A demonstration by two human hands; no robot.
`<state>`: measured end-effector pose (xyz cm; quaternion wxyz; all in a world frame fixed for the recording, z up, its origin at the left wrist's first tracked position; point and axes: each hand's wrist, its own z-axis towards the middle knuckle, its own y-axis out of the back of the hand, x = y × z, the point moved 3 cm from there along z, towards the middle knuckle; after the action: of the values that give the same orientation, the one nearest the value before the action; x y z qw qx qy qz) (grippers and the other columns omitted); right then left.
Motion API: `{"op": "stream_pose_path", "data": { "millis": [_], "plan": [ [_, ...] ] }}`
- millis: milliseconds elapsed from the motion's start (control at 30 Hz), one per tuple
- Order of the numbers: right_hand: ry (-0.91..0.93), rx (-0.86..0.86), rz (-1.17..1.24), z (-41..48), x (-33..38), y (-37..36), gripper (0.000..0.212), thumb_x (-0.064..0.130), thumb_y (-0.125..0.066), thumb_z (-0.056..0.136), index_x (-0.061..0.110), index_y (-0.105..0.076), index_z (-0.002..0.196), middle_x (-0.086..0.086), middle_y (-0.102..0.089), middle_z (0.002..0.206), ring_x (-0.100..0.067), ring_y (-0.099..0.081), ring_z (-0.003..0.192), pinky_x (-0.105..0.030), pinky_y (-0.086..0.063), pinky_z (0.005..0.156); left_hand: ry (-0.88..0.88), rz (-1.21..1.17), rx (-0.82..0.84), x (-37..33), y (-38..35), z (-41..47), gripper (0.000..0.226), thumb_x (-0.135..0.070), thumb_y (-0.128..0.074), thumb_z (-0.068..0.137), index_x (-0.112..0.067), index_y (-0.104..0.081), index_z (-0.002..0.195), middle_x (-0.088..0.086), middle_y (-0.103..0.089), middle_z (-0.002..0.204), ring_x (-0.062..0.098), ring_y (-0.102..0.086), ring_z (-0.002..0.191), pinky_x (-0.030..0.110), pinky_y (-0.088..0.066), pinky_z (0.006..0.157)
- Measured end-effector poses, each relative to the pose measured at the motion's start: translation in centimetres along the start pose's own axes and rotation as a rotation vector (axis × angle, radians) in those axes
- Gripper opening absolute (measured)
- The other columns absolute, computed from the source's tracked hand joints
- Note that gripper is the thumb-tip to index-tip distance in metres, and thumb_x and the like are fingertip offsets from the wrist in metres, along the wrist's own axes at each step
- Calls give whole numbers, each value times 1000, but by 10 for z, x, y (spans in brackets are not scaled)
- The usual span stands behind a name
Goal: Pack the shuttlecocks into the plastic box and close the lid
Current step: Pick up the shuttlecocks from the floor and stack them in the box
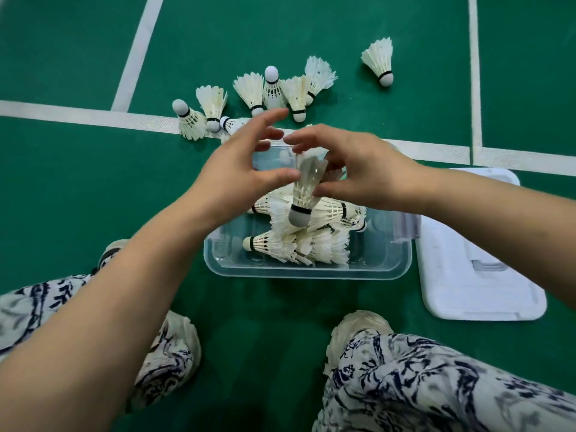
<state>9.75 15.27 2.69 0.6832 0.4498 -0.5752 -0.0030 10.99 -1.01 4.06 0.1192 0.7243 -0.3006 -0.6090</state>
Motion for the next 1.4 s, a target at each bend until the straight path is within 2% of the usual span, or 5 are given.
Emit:
{"op": "stream_pose_path", "data": {
  "millis": [233,433,833,1167,1400],
  "plan": [
    [32,132,171,15,15,-10,72,-7,-66,73,22,-39,134,21,-52,113,15,-56,88,-15,-49,76,-25,-173,65,6,-1,-8,75,-23,-75,62,-44,-39,124,-1,-62,111,5,-55,112,44,-48,95],
    [81,74,95,20,23,-7,69,4,-68,75,43,-34,122,4,-48,125,-10,-63,75,-21,-52,81,-21,-111,32,15,4,-8,69,-21,-79,62,-43,-44,117,5,-59,91,11,-56,77,46,-50,89],
    [-106,-50,223,15,-3,1,57,5,-62,78,43,-41,115,10,-46,125,-8,-58,101,-23,-50,92,32,163,-397,40,15,-19,31,-17,-63,82,-24,-56,111,-9,-47,68,10,-47,63,24,-40,69],
    [16,460,-487,25,-13,-69,63,30,-58,84,41,-30,139,-2,-22,152,-26,-24,135,-39,-27,111,9,299,-454,53,-7,-35,38,-8,-56,83,-15,-51,120,3,-49,75,18,-45,72,17,-26,64],
    [11,447,-570,22,-29,-69,54,32,-59,84,31,-39,134,-4,-21,151,-27,-26,135,-37,-29,109,73,192,-351,56,-23,-31,34,-8,-49,87,-20,-50,119,-14,-37,69,27,-51,85,49,-51,79]
  ]
}}
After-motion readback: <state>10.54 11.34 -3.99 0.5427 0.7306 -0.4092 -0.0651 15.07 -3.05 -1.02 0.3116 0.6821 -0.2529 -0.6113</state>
